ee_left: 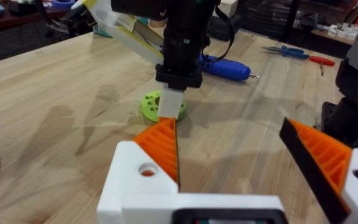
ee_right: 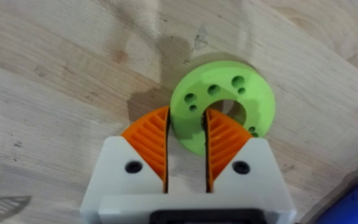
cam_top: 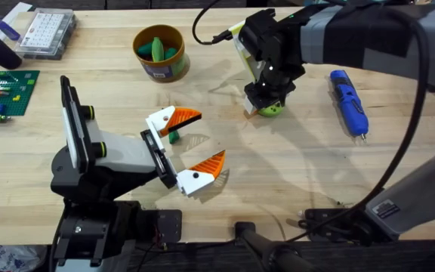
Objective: Pick up the gripper from the table and insert it into the empty holder that is missing its gripper. Then pick up a screw, insert it into the mounting hole, and use the screwdriver to tighten it. Finally, clean up the table by picking up the vegetable and placing it into the bucket.
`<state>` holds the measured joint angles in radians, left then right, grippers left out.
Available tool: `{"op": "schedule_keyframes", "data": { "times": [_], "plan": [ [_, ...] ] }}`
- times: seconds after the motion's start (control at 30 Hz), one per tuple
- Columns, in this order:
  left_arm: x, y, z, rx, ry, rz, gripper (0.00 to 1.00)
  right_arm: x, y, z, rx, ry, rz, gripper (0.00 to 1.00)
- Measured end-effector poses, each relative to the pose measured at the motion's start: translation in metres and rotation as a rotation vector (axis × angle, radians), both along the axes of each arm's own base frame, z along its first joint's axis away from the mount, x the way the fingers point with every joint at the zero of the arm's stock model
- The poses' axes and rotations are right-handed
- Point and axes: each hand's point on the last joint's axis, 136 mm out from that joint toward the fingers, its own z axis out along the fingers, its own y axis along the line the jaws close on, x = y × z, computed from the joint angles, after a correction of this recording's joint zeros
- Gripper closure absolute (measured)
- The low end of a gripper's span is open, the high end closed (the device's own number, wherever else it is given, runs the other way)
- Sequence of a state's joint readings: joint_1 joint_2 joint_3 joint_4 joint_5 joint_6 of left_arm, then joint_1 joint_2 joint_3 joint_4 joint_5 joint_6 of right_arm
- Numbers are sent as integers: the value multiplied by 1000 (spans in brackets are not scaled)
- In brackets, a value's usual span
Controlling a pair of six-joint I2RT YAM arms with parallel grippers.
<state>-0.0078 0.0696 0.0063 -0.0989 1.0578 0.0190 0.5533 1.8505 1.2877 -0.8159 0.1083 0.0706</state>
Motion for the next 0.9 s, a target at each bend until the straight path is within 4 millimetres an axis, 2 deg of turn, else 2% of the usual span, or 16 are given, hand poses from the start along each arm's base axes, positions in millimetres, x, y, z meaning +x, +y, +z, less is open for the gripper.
{"op": "schedule_keyframes", "data": {
  "times": [0.53, 0.57, 0.63, 0.7, 0.73, 0.83, 0.9],
  "plan": [
    [0, 0, 0, 0, 2, 0, 12, 0, 1, 0, 1, -2, 19, 708],
    [0, 0, 0, 0, 2, 0, 12, 0, 1, 0, 1, -2, 23, 749],
    [0, 0, 0, 0, 3, 0, 12, 1, 1, 1, 2, -7, 24, 958],
    [0, 0, 0, 0, 2, 0, 13, 2, 1, 1, 3, -8, 25, 974],
    [0, 0, 0, 0, 2, 0, 13, 1, 1, 1, 3, -7, 25, 901],
    [0, 0, 0, 0, 3, 0, 13, 1, 2, 1, 4, -5, 27, 492],
    [0, 0, 0, 0, 2, 0, 13, 1, 2, 1, 5, -5, 27, 325]
  ]
}}
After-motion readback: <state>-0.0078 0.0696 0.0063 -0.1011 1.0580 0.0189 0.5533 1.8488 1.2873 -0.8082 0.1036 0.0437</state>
